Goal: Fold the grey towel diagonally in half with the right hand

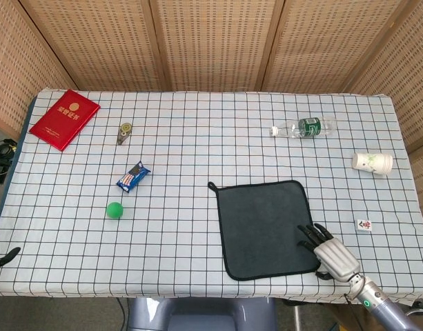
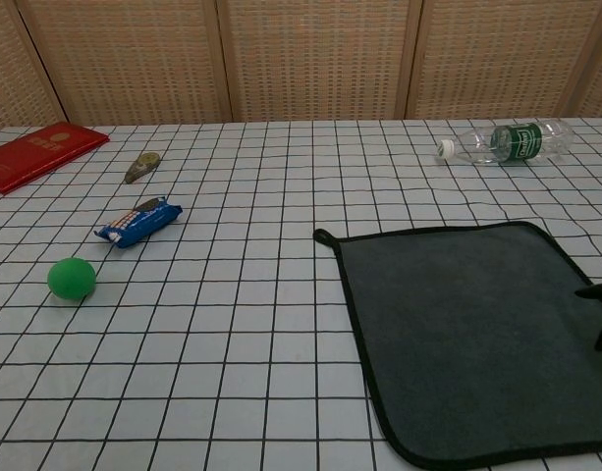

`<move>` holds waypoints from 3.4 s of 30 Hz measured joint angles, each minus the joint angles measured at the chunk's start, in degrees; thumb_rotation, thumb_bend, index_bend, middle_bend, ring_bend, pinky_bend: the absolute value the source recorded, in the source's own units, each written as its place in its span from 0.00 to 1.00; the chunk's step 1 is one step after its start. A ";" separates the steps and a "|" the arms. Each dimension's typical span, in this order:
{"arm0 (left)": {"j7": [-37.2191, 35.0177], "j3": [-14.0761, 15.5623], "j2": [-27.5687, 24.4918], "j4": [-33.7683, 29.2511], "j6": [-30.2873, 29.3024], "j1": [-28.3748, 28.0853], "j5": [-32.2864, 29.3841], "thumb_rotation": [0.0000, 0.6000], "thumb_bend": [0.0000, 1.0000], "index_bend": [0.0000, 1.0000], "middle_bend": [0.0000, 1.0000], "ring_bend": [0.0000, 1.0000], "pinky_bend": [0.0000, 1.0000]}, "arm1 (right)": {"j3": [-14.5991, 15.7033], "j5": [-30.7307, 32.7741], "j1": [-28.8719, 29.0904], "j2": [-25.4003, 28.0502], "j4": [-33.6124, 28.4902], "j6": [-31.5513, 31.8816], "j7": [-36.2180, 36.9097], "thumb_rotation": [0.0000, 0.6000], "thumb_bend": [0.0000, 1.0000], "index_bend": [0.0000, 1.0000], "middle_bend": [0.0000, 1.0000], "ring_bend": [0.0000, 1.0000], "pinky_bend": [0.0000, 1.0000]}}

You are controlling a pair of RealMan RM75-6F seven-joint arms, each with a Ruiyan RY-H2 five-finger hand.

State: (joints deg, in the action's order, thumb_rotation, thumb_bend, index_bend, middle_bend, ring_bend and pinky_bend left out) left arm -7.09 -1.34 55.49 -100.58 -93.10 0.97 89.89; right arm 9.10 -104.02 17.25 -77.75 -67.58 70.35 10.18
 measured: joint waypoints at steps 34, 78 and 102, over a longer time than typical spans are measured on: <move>-0.04 0.19 0.04 -0.01 0.51 -0.14 0.39 1.00 0.00 0.00 0.00 0.00 0.00 | 0.74 1.58 1.76 -0.74 0.82 -0.30 -1.16 1.00 0.51 0.30 0.00 0.00 0.00; -0.24 0.33 -0.07 0.08 1.16 -0.42 0.45 1.00 0.00 0.00 0.00 0.00 0.00 | 0.14 1.88 4.52 1.17 -3.38 -0.17 -1.64 1.00 0.66 0.67 0.08 0.00 0.00; -4.37 -0.88 -0.43 1.92 5.67 -2.41 -3.77 1.00 0.00 0.00 0.00 0.00 0.00 | -16.38 27.53 23.64 -1.37 -18.89 -26.63 -25.51 1.00 0.67 0.67 0.08 0.00 0.00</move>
State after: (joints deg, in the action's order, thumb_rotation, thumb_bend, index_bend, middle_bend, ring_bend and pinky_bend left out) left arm -11.46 -2.22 55.06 -98.66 -87.44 -1.44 86.12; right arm -7.28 -76.49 40.90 -79.12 -86.47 43.72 -15.33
